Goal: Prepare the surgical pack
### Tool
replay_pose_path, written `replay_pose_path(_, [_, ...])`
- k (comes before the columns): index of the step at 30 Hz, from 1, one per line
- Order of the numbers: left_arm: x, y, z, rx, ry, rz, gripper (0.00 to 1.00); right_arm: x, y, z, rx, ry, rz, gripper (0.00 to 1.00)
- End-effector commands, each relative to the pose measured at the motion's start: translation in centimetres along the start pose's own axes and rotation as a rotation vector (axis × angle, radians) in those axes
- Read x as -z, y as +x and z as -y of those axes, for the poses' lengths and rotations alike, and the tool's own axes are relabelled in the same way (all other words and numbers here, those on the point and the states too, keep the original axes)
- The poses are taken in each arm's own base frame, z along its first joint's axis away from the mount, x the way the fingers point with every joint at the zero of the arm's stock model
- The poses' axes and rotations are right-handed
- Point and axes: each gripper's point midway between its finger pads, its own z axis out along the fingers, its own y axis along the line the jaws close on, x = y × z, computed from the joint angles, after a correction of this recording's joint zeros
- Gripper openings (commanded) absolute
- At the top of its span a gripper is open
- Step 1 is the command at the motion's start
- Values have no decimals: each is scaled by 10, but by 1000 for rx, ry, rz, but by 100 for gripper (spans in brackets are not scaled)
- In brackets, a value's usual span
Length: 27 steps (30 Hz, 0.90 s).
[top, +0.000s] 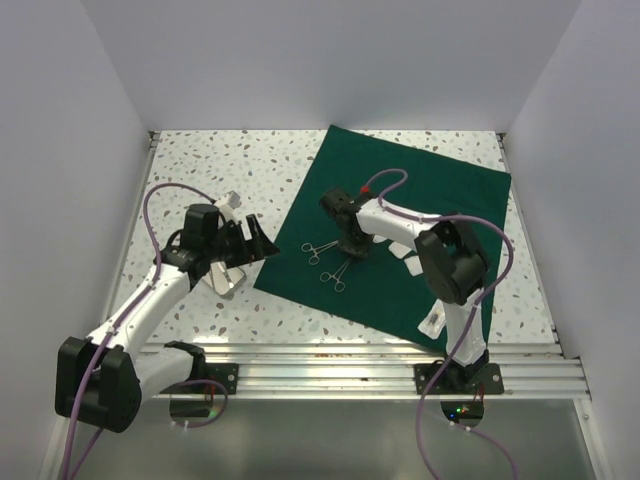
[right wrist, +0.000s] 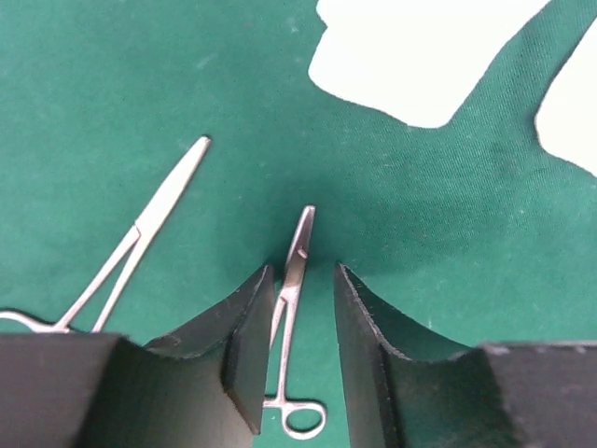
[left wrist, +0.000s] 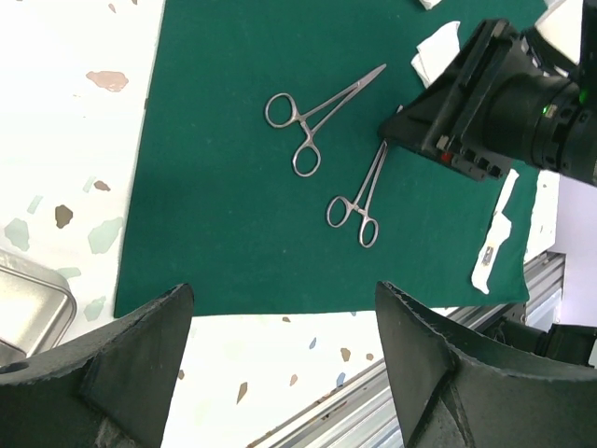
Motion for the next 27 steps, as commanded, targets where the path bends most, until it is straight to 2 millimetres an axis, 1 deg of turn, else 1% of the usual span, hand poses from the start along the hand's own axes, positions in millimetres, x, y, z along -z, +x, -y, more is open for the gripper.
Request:
replay_pose_path(1, [0, -11, 12, -48, 47, 27, 82, -11, -3, -7, 30, 7, -7, 36])
replay_pose_path(5, [-1, -10, 12, -43, 55, 21, 82, -19, 4, -12, 64, 11, -44, 34])
replay_pose_path(8, [-2, -9, 13, -42, 58, 15, 82, -24, 11, -10, 78, 22, -78, 29])
replay_pose_path(9, [-2, -9, 13, -42, 58, 15, 82, -26, 15, -6, 76, 30, -90, 25])
replay_pose_path(11, [-1, -9, 14, -45, 67, 13, 82, -25, 15, -7, 59, 9, -96, 19])
replay_pose_path(12, [-1, -9, 16, -48, 75, 11, 82, -26, 18, -2, 59, 13, -100, 16])
replay_pose_path(13, [-1, -8, 18, -57, 92, 4, 82, -20, 13, -5, 49, -8, -84, 11])
replay_pose_path(15, [-1, -7, 21, -67, 112, -1, 82, -16, 8, -2, 52, -18, -66, 6])
replay_pose_path(17, [-1, -5, 28, -76, 155, -10, 82, -6, -2, -7, 76, -60, -31, 1])
replay_pose_path(21, [-7, 3, 36, -69, 217, -50, 82, 9, -16, -18, 156, -143, 19, 0])
replay_pose_path(22, [-9, 4, 40, -70, 245, -56, 82, 12, -21, -24, 159, -174, 43, 0])
replay_pose_path(23, [-10, 5, 41, -68, 256, -57, 82, 16, -22, -27, 183, -210, 52, 0])
replay_pose_path(24, [-12, 8, 42, -59, 261, -62, 82, 21, -22, -24, 187, -235, 66, 0])
replay_pose_path(25, [-13, 6, 45, -66, 275, -49, 82, 25, -27, -32, 185, -286, 97, 0])
replay_pose_path(27, [-15, 9, 50, -72, 293, -49, 82, 31, -28, -31, 206, -327, 117, 0])
